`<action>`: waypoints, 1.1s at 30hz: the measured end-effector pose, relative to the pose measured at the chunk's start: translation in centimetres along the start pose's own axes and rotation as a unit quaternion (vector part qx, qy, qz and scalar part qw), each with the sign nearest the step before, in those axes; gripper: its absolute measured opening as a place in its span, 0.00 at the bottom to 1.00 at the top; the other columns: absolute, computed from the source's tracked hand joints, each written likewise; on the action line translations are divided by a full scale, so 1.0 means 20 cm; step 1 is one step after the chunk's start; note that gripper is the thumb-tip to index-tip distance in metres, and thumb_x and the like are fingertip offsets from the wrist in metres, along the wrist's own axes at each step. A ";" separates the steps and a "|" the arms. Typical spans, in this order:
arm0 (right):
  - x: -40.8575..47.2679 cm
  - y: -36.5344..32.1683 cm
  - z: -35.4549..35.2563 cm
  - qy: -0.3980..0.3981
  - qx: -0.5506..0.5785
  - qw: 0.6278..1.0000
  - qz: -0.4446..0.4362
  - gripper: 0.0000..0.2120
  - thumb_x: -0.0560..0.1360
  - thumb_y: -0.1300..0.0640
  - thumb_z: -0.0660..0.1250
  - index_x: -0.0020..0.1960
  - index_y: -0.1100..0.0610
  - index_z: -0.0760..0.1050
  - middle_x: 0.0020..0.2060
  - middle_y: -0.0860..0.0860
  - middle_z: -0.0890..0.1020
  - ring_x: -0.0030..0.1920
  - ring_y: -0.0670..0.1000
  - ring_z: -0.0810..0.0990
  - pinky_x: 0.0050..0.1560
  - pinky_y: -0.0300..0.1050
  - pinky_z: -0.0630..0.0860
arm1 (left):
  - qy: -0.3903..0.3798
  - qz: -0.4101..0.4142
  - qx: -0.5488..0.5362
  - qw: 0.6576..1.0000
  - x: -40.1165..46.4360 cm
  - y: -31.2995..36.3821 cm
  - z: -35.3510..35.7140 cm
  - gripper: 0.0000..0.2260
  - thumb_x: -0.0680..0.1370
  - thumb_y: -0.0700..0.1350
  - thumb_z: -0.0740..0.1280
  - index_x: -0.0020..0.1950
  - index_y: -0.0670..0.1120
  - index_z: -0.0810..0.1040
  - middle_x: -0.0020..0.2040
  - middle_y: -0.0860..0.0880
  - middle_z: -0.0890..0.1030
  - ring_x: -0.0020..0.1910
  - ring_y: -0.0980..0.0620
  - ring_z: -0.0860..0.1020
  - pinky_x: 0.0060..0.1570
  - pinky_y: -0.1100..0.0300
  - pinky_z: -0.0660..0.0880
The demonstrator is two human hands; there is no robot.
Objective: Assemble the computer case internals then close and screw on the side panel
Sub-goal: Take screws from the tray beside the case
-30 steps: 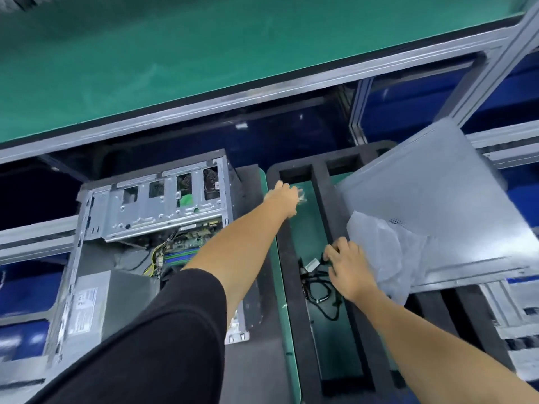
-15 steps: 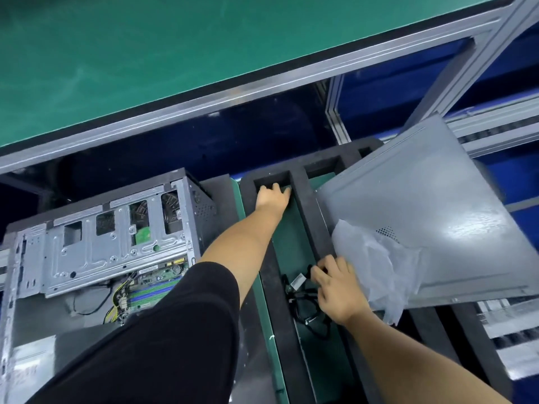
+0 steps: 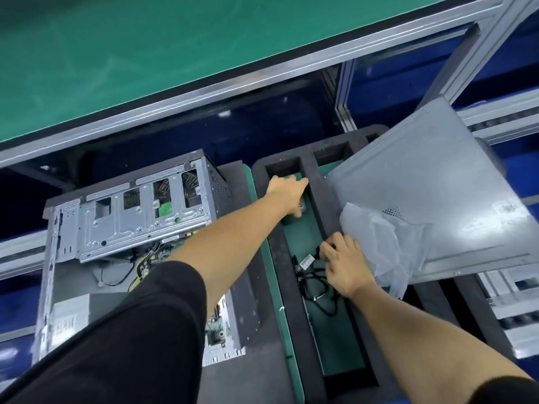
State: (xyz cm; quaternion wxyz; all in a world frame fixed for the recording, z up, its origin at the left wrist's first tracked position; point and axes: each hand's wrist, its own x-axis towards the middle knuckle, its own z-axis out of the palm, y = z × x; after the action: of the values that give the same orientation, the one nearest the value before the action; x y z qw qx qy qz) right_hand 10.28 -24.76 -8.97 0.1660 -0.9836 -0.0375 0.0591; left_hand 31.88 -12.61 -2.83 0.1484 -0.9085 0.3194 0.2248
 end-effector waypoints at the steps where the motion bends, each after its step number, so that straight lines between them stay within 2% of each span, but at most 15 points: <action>1: 0.00 0.00 -0.01 -0.001 0.011 1.000 0.001 0.11 0.66 0.60 0.66 0.48 0.52 0.73 0.50 0.51 0.71 0.48 0.56 0.69 0.50 0.52 0.70 | 0.002 0.002 0.003 1.000 -0.05 0.02 -0.01 0.35 0.69 0.60 0.76 0.70 0.51 0.65 0.59 0.47 0.75 0.54 0.43 0.78 0.47 0.51 0.68; 5: -0.02 -0.03 -0.05 -0.005 0.052 0.998 0.019 0.13 0.69 0.60 0.68 0.53 0.55 0.75 0.53 0.54 0.72 0.52 0.58 0.70 0.55 0.54 0.69 | 0.013 0.019 -0.007 1.000 -0.32 0.11 -0.03 0.37 0.68 0.64 0.77 0.68 0.51 0.65 0.58 0.47 0.75 0.51 0.43 0.79 0.39 0.52 0.70; 8: -0.06 -0.08 -0.08 0.000 0.117 0.990 0.073 0.17 0.72 0.57 0.70 0.60 0.57 0.73 0.54 0.54 0.74 0.55 0.59 0.70 0.57 0.55 0.68 | -0.009 0.030 -0.004 1.000 -0.54 0.19 -0.05 0.41 0.66 0.66 0.77 0.71 0.51 0.64 0.58 0.48 0.75 0.50 0.43 0.79 0.33 0.54 0.66; 10: -0.14 -0.15 -0.11 0.006 0.217 0.973 0.084 0.18 0.71 0.59 0.69 0.60 0.57 0.71 0.50 0.50 0.79 0.52 0.57 0.75 0.54 0.53 0.70 | -0.030 0.026 -0.013 0.999 -0.69 0.27 -0.05 0.41 0.65 0.65 0.78 0.70 0.52 0.64 0.55 0.49 0.74 0.46 0.44 0.77 0.34 0.54 0.67; 12: -0.26 -0.23 -0.15 -0.019 0.310 0.948 0.067 0.16 0.70 0.57 0.67 0.57 0.52 0.68 0.44 0.46 0.81 0.45 0.51 0.79 0.48 0.50 0.74 | -0.036 0.018 -0.021 0.999 -0.83 0.34 -0.03 0.37 0.65 0.64 0.78 0.65 0.51 0.66 0.51 0.50 0.74 0.42 0.45 0.74 0.34 0.55 0.67; 15: -0.45 -0.31 -0.16 -0.044 0.366 0.929 0.045 0.13 0.69 0.51 0.62 0.53 0.48 0.66 0.40 0.45 0.81 0.39 0.47 0.79 0.42 0.46 0.77 | -0.027 0.011 -0.024 0.999 -1.02 0.45 0.05 0.28 0.66 0.60 0.75 0.58 0.50 0.67 0.48 0.51 0.76 0.42 0.46 0.78 0.31 0.57 0.65; 18: -0.61 -0.34 -0.13 -0.059 0.328 0.943 0.010 0.16 0.70 0.51 0.65 0.56 0.51 0.68 0.43 0.48 0.80 0.43 0.51 0.78 0.46 0.52 0.78 | -0.047 -0.002 -0.051 0.998 -1.18 0.57 0.16 0.27 0.67 0.57 0.73 0.61 0.50 0.69 0.48 0.51 0.79 0.44 0.46 0.80 0.33 0.57 0.69; 21: -0.73 -0.34 -0.10 -0.083 0.256 0.963 -0.029 0.19 0.70 0.52 0.68 0.58 0.53 0.68 0.47 0.52 0.77 0.47 0.55 0.74 0.49 0.55 0.74 | -0.066 -0.016 -0.088 0.994 -1.32 0.67 0.26 0.24 0.68 0.55 0.74 0.58 0.49 0.69 0.48 0.51 0.78 0.42 0.46 0.77 0.32 0.58 0.68; 26: -0.89 -0.37 -0.02 -0.129 0.171 0.976 -0.045 0.27 0.68 0.46 0.70 0.63 0.55 0.68 0.52 0.51 0.72 0.53 0.54 0.67 0.52 0.51 0.66 | -0.073 -0.072 -0.196 0.975 -1.50 0.74 0.44 0.30 0.69 0.62 0.74 0.62 0.46 0.69 0.56 0.46 0.79 0.54 0.43 0.80 0.43 0.52 0.73; 30: -0.96 -0.49 0.05 -0.101 0.169 0.979 -0.043 0.31 0.67 0.48 0.72 0.67 0.53 0.67 0.55 0.47 0.68 0.55 0.50 0.62 0.56 0.49 0.62 | -0.036 -0.160 -0.267 0.950 -1.63 0.70 0.61 0.33 0.72 0.66 0.71 0.66 0.46 0.68 0.61 0.43 0.76 0.59 0.40 0.78 0.46 0.51 0.71; 33: -0.97 -0.58 0.12 -0.037 0.183 0.982 0.023 0.27 0.70 0.53 0.74 0.66 0.54 0.68 0.55 0.48 0.72 0.56 0.51 0.66 0.54 0.47 0.61 | -0.024 -0.224 -0.272 0.936 -1.71 0.62 0.72 0.34 0.72 0.67 0.70 0.68 0.47 0.66 0.64 0.42 0.74 0.58 0.39 0.79 0.45 0.51 0.71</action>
State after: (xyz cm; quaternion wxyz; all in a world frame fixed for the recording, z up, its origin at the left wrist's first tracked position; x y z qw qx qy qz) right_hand -9.93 -14.87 -5.38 0.3404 -0.9343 -0.0098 0.1050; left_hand -4.32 1.58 0.57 -0.0503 -0.9563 0.0309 0.2863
